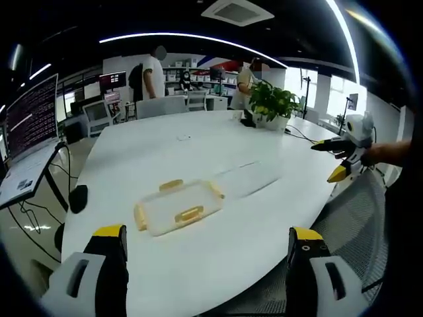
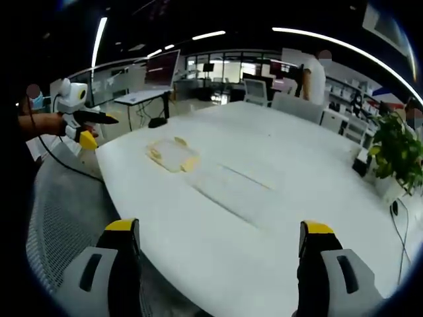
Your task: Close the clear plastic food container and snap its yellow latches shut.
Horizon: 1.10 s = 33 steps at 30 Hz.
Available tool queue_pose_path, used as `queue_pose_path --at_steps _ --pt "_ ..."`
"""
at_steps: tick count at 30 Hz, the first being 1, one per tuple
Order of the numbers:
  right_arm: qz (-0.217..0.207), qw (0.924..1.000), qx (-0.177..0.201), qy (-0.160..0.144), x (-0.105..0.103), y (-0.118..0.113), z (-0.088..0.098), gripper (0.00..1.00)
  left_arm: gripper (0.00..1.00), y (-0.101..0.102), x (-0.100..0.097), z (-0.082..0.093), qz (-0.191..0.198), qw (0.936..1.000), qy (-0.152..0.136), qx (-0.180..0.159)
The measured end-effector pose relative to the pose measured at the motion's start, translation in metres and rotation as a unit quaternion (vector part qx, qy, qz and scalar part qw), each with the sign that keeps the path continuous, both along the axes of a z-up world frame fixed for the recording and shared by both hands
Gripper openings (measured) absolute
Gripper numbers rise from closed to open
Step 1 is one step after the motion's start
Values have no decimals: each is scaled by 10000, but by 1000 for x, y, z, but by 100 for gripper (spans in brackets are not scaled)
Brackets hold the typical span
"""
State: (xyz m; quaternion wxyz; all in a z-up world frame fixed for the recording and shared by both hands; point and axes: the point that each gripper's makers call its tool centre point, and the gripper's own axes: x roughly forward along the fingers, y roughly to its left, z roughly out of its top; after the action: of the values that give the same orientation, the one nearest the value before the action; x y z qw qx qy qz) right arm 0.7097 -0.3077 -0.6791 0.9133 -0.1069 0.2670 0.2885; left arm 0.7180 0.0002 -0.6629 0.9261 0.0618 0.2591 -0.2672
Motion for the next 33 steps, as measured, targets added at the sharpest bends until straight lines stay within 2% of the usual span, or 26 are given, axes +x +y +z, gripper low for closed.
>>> queue_pose_path --at_steps 33 --pt "-7 10000 -48 20 -1 -2 0 98 99 1 2 -1 -11 10000 -5 -15"
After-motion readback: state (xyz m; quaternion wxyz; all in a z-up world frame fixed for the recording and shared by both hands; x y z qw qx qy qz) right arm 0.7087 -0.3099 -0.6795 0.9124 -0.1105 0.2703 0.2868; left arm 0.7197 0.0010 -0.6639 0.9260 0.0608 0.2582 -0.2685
